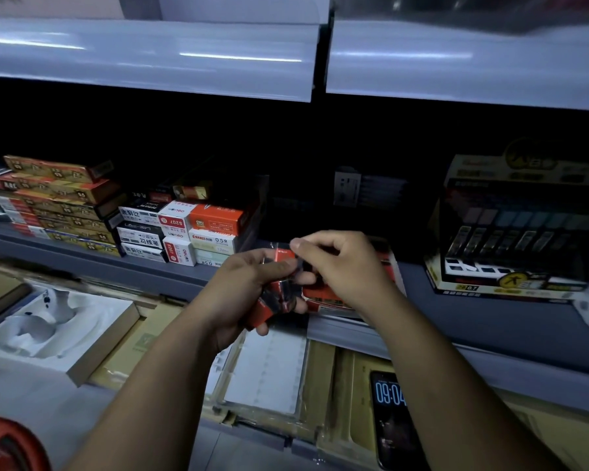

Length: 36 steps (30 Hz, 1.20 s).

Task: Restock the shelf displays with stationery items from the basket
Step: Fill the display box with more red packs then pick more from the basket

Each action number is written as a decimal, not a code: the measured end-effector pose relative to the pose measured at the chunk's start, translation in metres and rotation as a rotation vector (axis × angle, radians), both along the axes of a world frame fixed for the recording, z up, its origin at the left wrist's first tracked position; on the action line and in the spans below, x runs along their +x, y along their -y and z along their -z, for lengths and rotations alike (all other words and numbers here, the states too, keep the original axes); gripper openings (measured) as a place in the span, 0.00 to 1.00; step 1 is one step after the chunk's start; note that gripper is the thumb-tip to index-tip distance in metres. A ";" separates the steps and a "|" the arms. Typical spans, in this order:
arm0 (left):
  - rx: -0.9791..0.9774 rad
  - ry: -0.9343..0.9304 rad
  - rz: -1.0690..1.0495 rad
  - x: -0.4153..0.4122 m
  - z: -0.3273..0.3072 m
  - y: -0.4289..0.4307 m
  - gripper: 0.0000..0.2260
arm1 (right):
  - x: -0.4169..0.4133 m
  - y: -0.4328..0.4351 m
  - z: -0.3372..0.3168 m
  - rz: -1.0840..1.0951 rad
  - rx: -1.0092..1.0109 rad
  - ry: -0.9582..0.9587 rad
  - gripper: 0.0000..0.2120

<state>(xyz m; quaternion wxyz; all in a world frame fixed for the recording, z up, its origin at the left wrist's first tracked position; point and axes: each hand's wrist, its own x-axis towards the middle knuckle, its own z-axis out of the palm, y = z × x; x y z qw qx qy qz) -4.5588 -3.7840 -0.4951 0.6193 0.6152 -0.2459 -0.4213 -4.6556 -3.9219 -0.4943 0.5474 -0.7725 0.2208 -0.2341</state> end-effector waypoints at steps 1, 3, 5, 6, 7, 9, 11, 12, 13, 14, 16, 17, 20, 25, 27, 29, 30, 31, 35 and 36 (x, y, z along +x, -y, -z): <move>0.004 0.009 0.000 0.000 0.001 0.000 0.11 | -0.001 -0.002 0.000 -0.024 0.046 0.008 0.05; 0.009 0.016 -0.002 -0.001 0.002 0.001 0.12 | -0.001 -0.002 0.001 -0.031 0.082 0.025 0.03; 0.010 0.026 -0.002 -0.002 0.002 0.002 0.14 | -0.001 0.002 0.004 -0.024 0.118 0.013 0.04; 0.009 0.028 -0.005 -0.002 0.002 0.003 0.15 | -0.001 0.003 0.004 -0.023 0.142 0.005 0.04; 0.006 0.025 -0.010 -0.001 0.002 0.003 0.15 | 0.000 0.005 0.004 -0.018 0.181 0.011 0.04; 0.003 0.007 -0.023 -0.001 0.002 0.004 0.14 | 0.003 0.011 0.005 0.028 0.296 0.071 0.04; 0.011 -0.012 -0.036 0.000 0.002 0.004 0.14 | 0.007 0.018 0.007 0.144 0.380 0.108 0.05; 0.013 -0.021 -0.038 0.001 0.003 0.004 0.15 | 0.008 0.022 0.007 0.213 0.376 0.096 0.06; 0.010 -0.031 -0.036 0.002 0.003 0.003 0.16 | 0.009 0.025 0.008 0.273 0.353 0.075 0.07; 0.004 -0.045 -0.031 0.002 0.003 0.003 0.17 | 0.008 0.028 0.008 0.317 0.322 0.050 0.07; -0.013 -0.083 -0.033 0.004 0.004 0.003 0.19 | 0.006 0.033 0.008 0.358 0.272 -0.009 0.06; -0.024 -0.102 -0.036 0.005 0.004 0.003 0.20 | 0.005 0.034 0.008 0.364 0.255 -0.035 0.06; -0.046 -0.138 -0.036 0.006 0.005 0.002 0.19 | 0.008 0.037 0.011 0.387 0.191 -0.085 0.06; -0.107 -0.170 -0.039 0.006 0.003 0.001 0.14 | 0.015 0.038 0.018 0.426 0.143 -0.071 0.11; -0.143 -0.201 -0.060 0.004 0.002 0.001 0.14 | 0.017 0.038 0.022 0.443 0.119 -0.078 0.11; -0.173 -0.217 -0.095 0.002 0.002 0.001 0.14 | 0.018 0.038 0.025 0.445 0.069 -0.097 0.09; -0.188 -0.224 -0.112 0.000 0.001 0.001 0.14 | 0.018 0.039 0.026 0.440 0.039 -0.112 0.09; -0.205 -0.233 -0.120 0.000 0.001 0.001 0.14 | 0.018 0.040 0.026 0.435 0.001 -0.130 0.09; -0.228 -0.249 -0.093 -0.004 0.000 0.002 0.15 | 0.012 0.045 0.024 0.417 -0.204 -0.213 0.08; -0.224 -0.250 -0.087 -0.004 0.001 0.003 0.14 | 0.009 0.044 0.022 0.401 -0.252 -0.228 0.07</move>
